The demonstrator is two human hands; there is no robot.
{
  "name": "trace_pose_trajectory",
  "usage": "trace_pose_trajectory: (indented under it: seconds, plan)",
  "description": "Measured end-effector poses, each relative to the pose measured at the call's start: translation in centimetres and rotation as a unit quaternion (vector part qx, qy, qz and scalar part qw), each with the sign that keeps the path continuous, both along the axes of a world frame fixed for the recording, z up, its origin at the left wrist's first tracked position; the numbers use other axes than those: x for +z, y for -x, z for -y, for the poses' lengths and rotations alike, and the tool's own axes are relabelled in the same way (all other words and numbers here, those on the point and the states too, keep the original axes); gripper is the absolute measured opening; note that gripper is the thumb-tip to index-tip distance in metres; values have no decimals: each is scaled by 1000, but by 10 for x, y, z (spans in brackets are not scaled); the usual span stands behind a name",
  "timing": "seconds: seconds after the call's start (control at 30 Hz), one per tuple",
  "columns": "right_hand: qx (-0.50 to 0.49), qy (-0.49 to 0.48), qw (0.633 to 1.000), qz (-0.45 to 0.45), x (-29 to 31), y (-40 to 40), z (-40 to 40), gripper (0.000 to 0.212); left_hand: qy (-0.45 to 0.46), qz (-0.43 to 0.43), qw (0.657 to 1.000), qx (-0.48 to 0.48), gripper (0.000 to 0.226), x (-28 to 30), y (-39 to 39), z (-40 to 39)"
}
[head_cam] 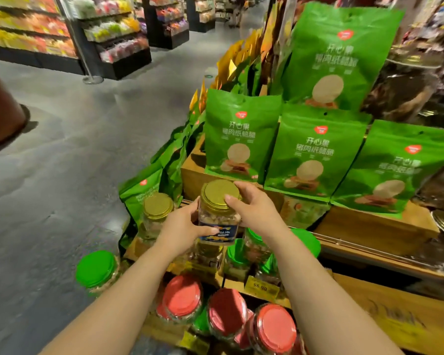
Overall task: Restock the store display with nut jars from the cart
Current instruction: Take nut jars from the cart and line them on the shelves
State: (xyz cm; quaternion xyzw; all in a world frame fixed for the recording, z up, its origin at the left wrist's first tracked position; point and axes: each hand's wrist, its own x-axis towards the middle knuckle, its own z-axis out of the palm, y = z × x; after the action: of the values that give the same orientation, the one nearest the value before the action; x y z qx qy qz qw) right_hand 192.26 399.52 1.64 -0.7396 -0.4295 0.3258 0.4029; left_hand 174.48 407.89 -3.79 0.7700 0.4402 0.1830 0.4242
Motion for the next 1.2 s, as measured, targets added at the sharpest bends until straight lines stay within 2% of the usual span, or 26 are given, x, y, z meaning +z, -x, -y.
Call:
trace_pose_trajectory:
  seconds: [0.1,0.37,0.57,0.73,1.03,1.2]
  plan:
    - [-15,44,998,33,-14,-4,-18,53,22,-1,1000,4,89,-23,-8,-16]
    - [-5,190,968,165,-41,-15,-40,64,67,-9,998,-18,96,-75,-37,-36]
    - [-30,233,955,181,-66,-17,-50,65,86,-24,995,-45,98,-103,-45,-44]
    - [-30,258,945,199,-84,-20,-51,52,96,-36,993,-61,96,-123,-46,-48]
    - [-25,256,944,207,-97,-17,-47,55,79,-51,994,-53,97,-145,-48,-48]
    - [-34,264,943,199,-99,-12,-45,66,67,-52,995,-61,93,-147,-47,-48]
